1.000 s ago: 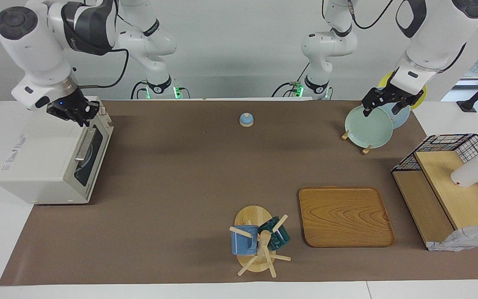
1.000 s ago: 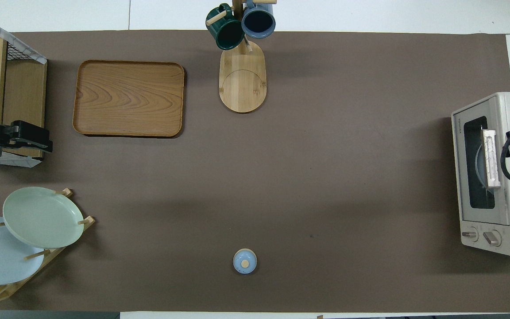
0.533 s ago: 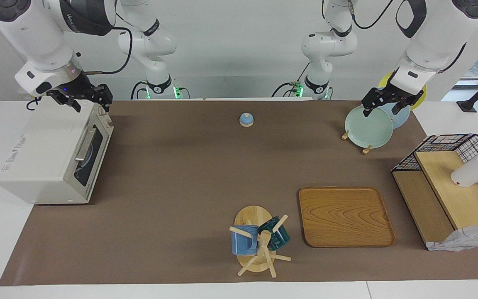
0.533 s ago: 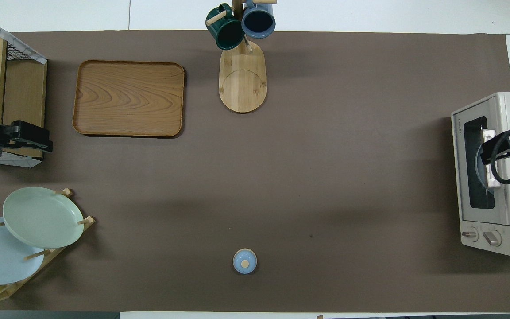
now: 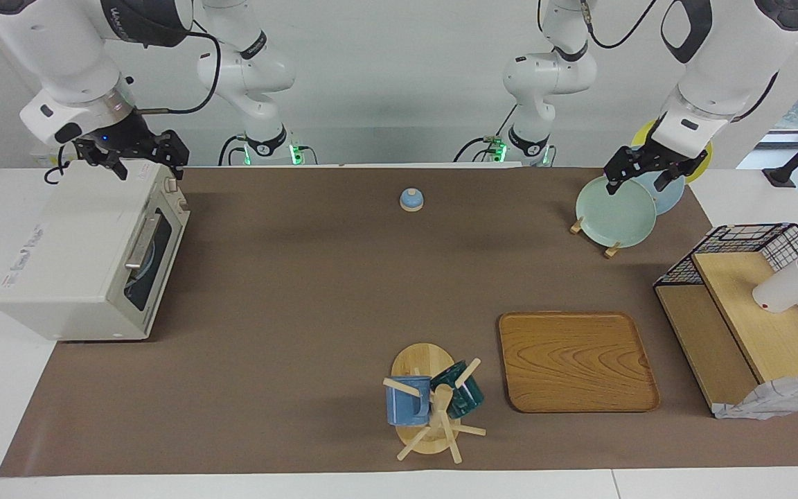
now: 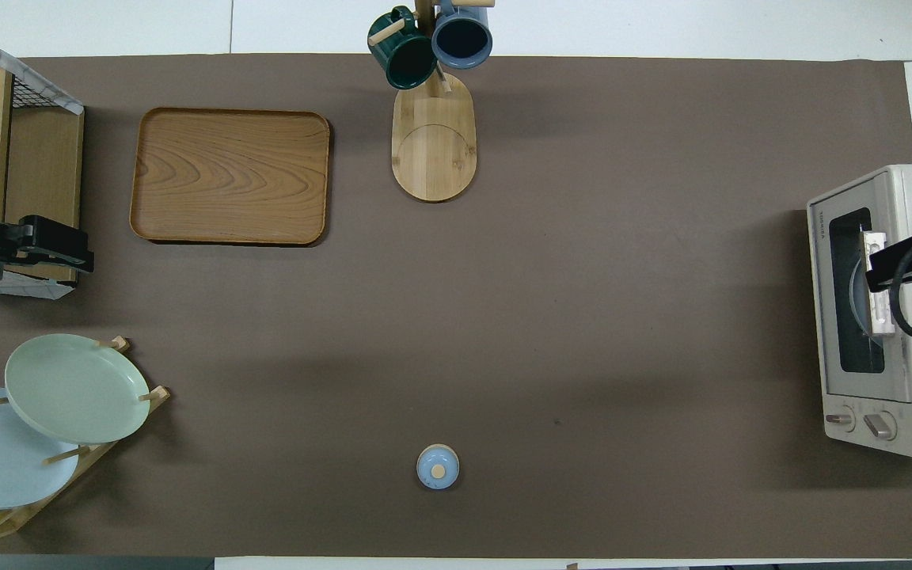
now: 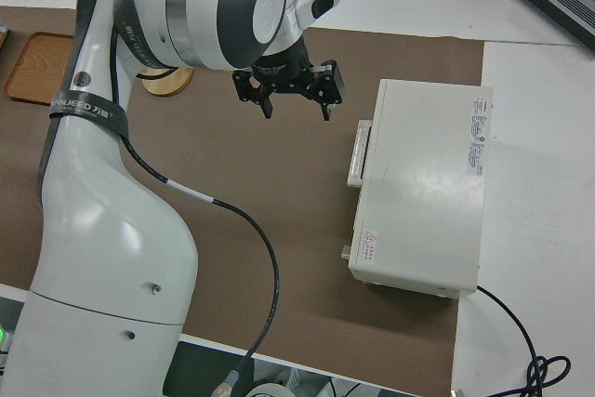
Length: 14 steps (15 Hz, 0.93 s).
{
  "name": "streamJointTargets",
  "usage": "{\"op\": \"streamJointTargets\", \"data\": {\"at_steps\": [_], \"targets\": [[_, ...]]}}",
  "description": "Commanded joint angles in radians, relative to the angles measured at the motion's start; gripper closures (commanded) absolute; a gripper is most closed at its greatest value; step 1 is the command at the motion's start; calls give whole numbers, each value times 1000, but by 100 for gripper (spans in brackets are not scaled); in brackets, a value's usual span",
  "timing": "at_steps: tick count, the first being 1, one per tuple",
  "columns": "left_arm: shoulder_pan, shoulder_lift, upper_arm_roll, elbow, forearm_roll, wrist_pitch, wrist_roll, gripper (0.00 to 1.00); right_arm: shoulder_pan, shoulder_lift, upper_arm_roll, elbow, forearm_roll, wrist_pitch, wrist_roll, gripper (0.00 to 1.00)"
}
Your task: Put eggplant into oven
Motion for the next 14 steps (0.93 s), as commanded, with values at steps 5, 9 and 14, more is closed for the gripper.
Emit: {"op": "streamJointTargets", "data": {"at_steps": [5,9,14], "targets": [[4,-18,-4,-10,17,-3,-10,0,-23,-8,3,-15,29,42,14,0],[4,-18,-4,-10,17,-2,-10,0,-34,-5,6,-12,30,41,17,0],[4,-18,-4,-10,17,-2,-10,0,-31,-5,8,-3,32,39,26,0]]}}
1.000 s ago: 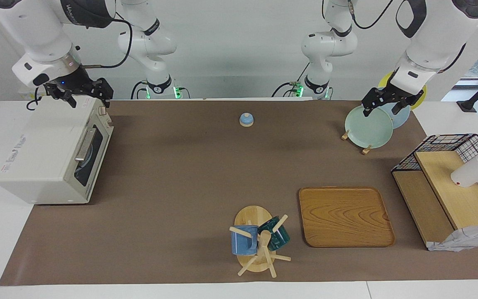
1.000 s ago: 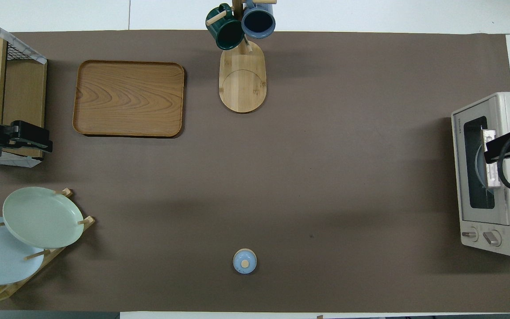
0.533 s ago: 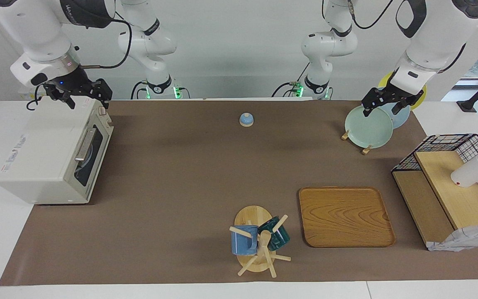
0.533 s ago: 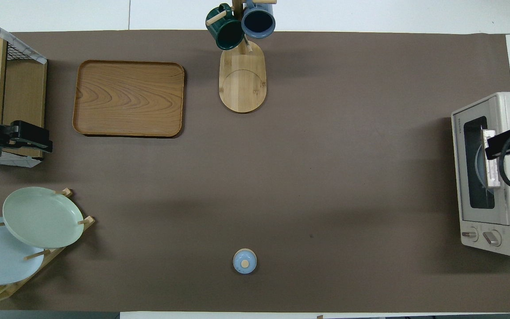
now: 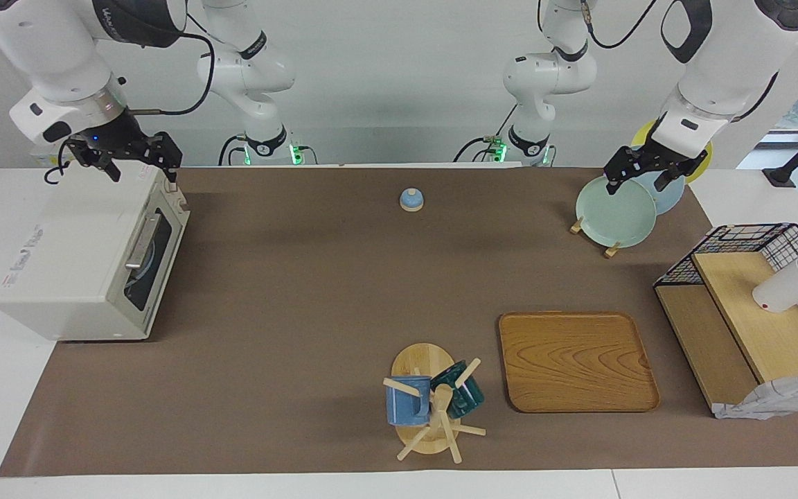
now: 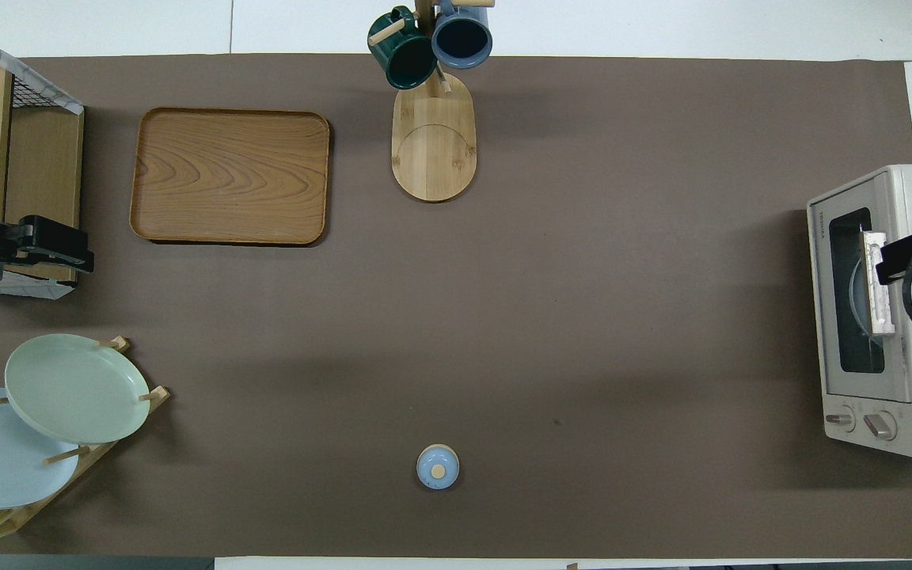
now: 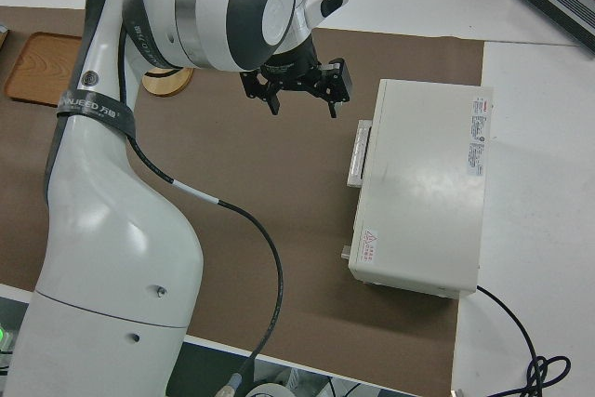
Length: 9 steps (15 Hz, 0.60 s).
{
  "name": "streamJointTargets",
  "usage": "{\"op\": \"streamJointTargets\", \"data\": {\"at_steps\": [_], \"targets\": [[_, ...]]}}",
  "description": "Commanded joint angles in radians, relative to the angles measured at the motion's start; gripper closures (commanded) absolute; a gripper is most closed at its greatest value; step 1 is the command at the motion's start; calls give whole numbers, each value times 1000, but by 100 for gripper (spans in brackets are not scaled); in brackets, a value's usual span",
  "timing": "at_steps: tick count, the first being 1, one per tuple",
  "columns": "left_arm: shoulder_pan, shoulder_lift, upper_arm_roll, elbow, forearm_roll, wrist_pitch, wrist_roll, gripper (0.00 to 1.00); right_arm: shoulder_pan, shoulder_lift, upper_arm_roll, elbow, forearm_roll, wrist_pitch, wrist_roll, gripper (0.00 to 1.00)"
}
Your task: Put eggplant into oven
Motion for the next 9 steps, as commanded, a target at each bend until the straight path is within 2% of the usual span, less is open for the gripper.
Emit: {"op": "streamJointTargets", "data": {"at_steps": [1,9], "targets": [[4,-18,-4,-10,17,-3,-10,0,-12,-5,8,1,30,17,44,0],[4,-18,-4,-10,17,-3,-10,0,-12,4,8,18,71,10,48,0]]}}
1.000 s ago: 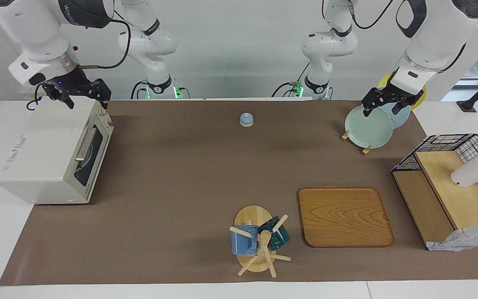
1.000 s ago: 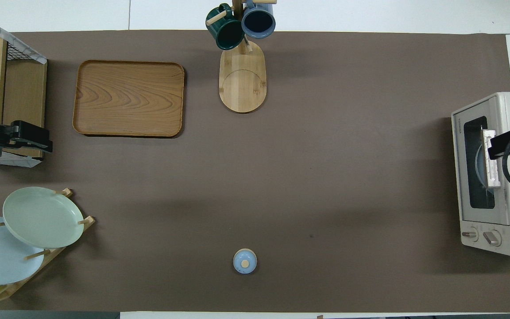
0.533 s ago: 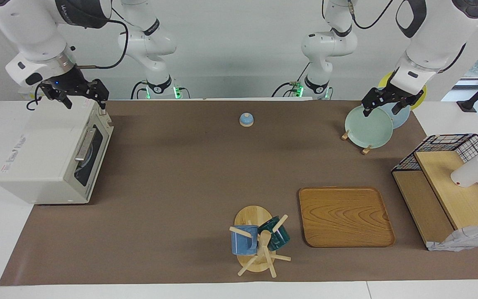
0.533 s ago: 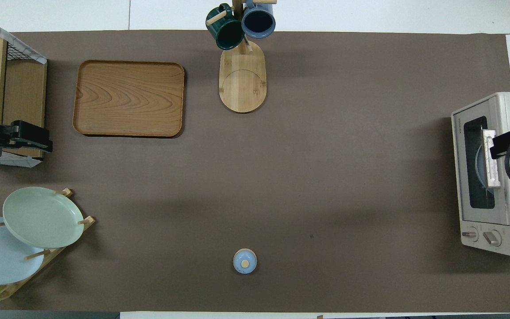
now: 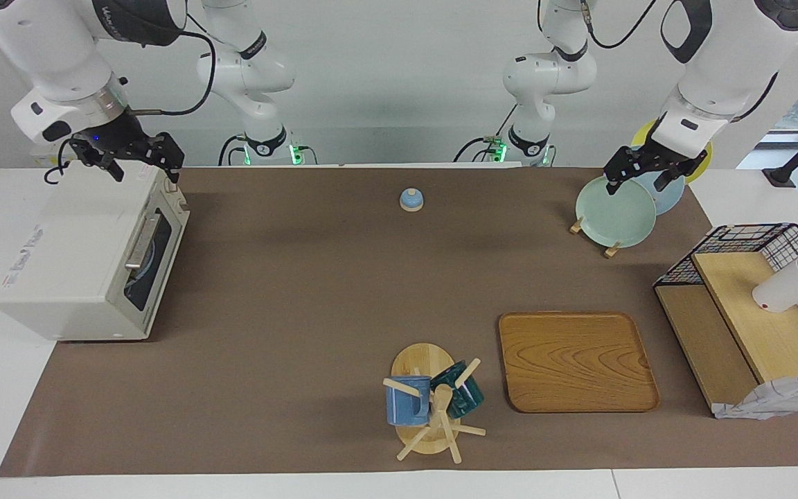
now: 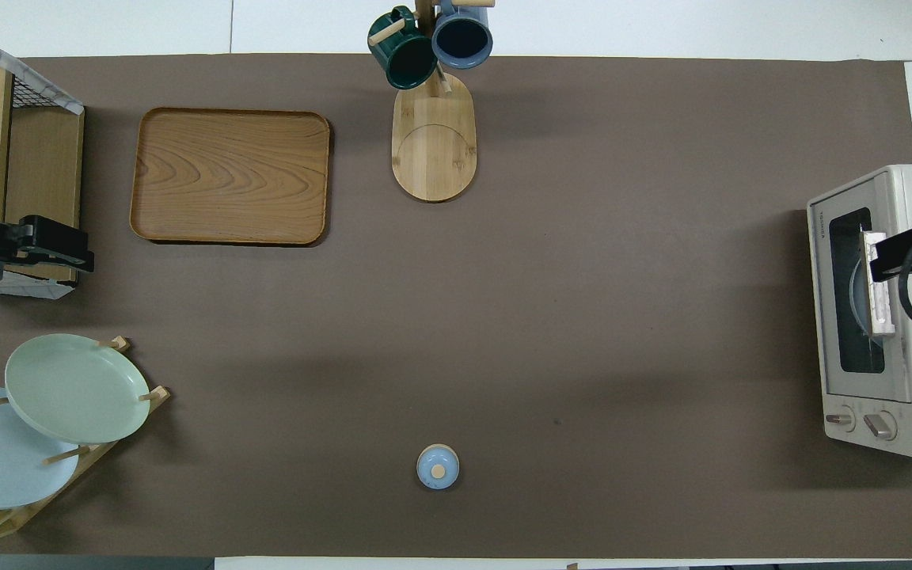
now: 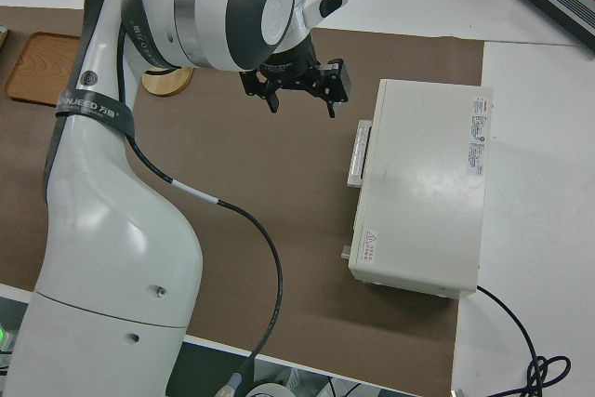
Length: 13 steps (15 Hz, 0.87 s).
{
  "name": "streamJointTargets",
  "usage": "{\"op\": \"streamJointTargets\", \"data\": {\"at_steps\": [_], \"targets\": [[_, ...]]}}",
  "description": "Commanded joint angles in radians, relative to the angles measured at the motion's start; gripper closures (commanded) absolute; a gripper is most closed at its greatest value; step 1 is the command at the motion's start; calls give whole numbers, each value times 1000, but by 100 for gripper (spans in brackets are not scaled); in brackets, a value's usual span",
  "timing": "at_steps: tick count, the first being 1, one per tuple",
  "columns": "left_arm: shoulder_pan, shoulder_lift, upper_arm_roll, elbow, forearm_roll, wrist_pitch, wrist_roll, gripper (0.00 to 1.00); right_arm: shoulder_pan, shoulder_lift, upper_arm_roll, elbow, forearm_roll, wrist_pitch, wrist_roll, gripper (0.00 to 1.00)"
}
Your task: Put eggplant into oven
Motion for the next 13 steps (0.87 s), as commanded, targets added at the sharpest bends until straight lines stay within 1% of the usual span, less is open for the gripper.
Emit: {"op": "streamJointTargets", "data": {"at_steps": [1,13], "targets": [[4,-18,-4,-10,17,-3,-10,0,-12,10,7,19,34,10,13,0],[4,-18,-4,-10,17,-3,-10,0,-9,10,9,17,20,17,-25,0]]}}
